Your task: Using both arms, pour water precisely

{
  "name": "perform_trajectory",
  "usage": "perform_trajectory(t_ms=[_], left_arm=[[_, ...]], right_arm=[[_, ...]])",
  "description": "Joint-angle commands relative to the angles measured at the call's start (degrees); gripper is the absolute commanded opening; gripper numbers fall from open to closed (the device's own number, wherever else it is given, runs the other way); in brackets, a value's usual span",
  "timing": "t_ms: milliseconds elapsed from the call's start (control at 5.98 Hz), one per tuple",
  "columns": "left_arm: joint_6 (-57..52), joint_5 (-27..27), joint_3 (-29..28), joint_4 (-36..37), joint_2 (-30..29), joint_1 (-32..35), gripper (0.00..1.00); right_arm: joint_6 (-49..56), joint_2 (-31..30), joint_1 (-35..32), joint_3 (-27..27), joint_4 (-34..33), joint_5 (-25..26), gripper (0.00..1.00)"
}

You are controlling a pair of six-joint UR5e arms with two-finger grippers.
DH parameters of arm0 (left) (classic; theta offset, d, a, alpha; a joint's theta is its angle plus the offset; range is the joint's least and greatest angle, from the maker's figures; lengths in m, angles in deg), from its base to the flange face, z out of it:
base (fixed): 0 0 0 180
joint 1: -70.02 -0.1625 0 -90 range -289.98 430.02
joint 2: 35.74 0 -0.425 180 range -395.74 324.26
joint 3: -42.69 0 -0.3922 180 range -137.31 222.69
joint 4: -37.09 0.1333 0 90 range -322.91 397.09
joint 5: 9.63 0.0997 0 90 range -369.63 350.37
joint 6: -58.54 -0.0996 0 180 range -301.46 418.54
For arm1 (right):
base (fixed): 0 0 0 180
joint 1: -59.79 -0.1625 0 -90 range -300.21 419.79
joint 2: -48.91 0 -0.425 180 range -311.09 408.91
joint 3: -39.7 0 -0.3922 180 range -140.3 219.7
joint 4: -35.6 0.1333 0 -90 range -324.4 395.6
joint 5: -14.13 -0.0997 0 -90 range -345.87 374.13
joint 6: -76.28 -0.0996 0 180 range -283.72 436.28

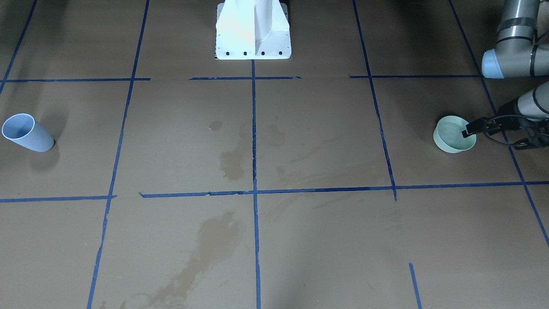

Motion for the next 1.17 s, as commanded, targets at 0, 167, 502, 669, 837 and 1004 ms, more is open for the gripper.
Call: perform_trajectory(t_ms=[0, 167, 502, 669, 837, 1004], left_arm=[[-0.31, 0.49, -0.02, -0.33, 0.31, -1.51, 0.99], [-0.22, 1.10, -0.98, -2.42, 0.75, -1.60, 0.71], [-0.05, 1.02, -2.13, -4.29, 0.66, -1.69, 0.07], [0.30, 0.76, -1.43, -5.60, 0.58, -1.60, 0.00], [0.57, 0.41, -0.30, -7.18, 0.23, -1.60, 0.00], [0.75, 0.32, 2.50, -6.67, 0.22, -1.60, 0.00]], right_arm=[[0.00, 0.00, 0.00, -0.06, 0.00, 0.00, 1.00], [0.00, 0.00, 0.00, -0.15, 0.00, 0.00, 1.00], [0.00, 0.00, 0.00, -0.24, 0.00, 0.00, 1.00], [0.00, 0.00, 0.00, -0.24, 0.00, 0.00, 1.00], [0.00, 0.00, 0.00, -0.33, 0.00, -0.09, 1.00], [-0.09, 0.00, 0.00, -0.33, 0.00, -0.09, 1.00]])
